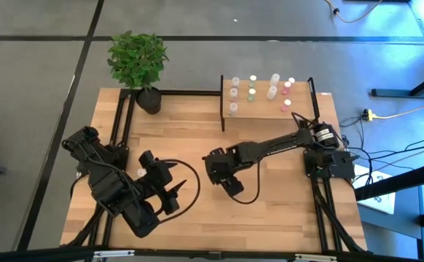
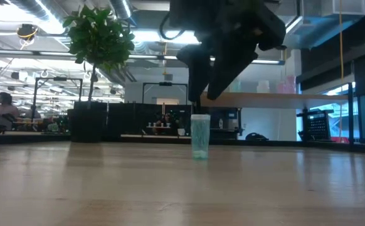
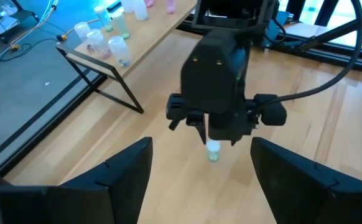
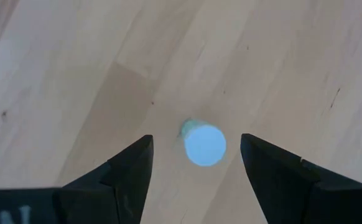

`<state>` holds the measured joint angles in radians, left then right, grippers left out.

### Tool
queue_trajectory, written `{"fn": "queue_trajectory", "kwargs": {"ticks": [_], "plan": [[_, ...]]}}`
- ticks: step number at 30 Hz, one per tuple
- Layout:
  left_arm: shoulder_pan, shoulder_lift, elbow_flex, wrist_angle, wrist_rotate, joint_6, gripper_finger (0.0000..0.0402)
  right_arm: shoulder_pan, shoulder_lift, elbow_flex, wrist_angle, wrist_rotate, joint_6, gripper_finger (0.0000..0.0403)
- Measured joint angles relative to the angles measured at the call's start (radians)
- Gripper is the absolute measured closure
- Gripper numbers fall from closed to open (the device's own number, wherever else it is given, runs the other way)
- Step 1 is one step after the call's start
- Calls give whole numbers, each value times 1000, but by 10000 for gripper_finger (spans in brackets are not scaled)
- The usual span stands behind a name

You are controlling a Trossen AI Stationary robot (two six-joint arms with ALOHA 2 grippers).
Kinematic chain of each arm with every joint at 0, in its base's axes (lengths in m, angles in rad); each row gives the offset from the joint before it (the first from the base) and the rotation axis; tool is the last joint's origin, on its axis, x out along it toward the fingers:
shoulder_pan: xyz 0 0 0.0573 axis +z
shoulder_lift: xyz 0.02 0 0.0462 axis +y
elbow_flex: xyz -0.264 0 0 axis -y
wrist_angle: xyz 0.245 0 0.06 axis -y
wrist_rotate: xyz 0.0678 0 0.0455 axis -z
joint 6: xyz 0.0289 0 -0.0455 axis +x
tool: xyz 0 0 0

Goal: Pick and place medicine bottles onto shelf by color
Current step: Put the green pill bottle aligned with the other green pill bottles on the shelf

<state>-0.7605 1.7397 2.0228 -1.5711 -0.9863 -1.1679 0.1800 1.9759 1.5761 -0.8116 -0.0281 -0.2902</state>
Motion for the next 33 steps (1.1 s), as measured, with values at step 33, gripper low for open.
{"fn": "queue_trajectory", "kwargs": {"ticks": [33], "plan": [[1, 1, 0, 0, 0, 25, 135, -55, 128, 0, 16, -97, -114, 157]]}}
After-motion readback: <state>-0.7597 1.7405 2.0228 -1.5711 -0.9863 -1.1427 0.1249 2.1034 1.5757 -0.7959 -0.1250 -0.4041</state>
